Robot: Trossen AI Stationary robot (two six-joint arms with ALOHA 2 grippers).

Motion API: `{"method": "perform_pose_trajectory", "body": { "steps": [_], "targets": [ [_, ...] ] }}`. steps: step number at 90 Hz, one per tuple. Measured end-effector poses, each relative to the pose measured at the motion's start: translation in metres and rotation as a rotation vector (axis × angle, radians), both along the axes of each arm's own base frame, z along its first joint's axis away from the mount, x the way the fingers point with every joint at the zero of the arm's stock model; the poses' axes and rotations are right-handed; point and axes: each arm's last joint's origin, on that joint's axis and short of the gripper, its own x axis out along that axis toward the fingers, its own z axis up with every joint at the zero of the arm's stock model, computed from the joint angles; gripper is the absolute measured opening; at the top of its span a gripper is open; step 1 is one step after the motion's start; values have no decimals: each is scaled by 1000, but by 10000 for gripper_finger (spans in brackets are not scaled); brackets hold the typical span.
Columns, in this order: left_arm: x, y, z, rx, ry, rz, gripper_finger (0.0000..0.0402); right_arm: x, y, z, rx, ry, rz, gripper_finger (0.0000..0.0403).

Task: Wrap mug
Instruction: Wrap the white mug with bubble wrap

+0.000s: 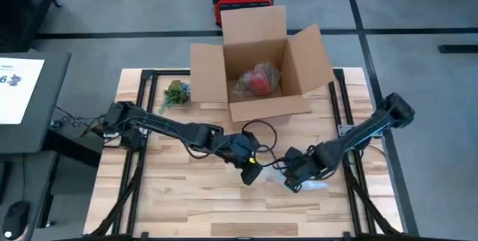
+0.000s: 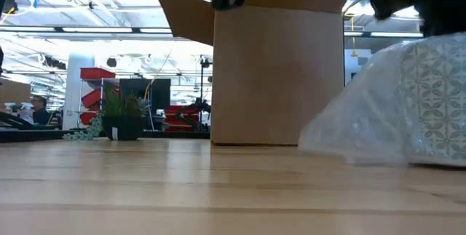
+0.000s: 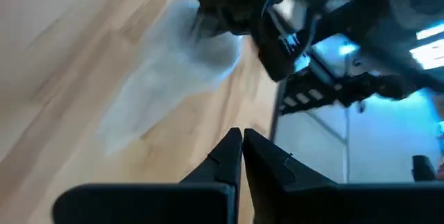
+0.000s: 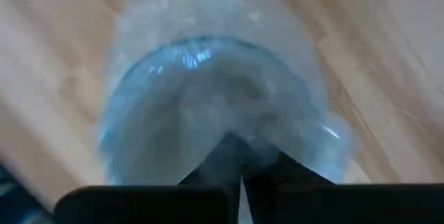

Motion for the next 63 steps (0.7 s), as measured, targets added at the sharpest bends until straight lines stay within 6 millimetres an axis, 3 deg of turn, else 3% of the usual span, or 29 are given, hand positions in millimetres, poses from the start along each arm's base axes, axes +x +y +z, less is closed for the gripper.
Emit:
{"method": "perform_pose_trajectory", "body": {
  "steps": [12, 22, 35, 46, 63],
  "targets": [
    [-6, -1, -6, 11, 84, 2, 0, 15, 2, -26, -20, 48, 35, 1],
    [-16, 1, -5, 33, 159, -2, 0, 24, 5, -28, -17, 81, 111, 1],
    [-35, 7, 0, 92, 268, 32, 0, 26, 7, -4, -28, 95, 198, 1],
    [-45, 10, 6, 123, 296, 56, 0, 27, 8, 35, 37, 19, 330, 1],
    [-47, 11, 9, 144, 285, 75, 0, 19, 4, 73, 77, -80, 281, 1]
  ]
}}
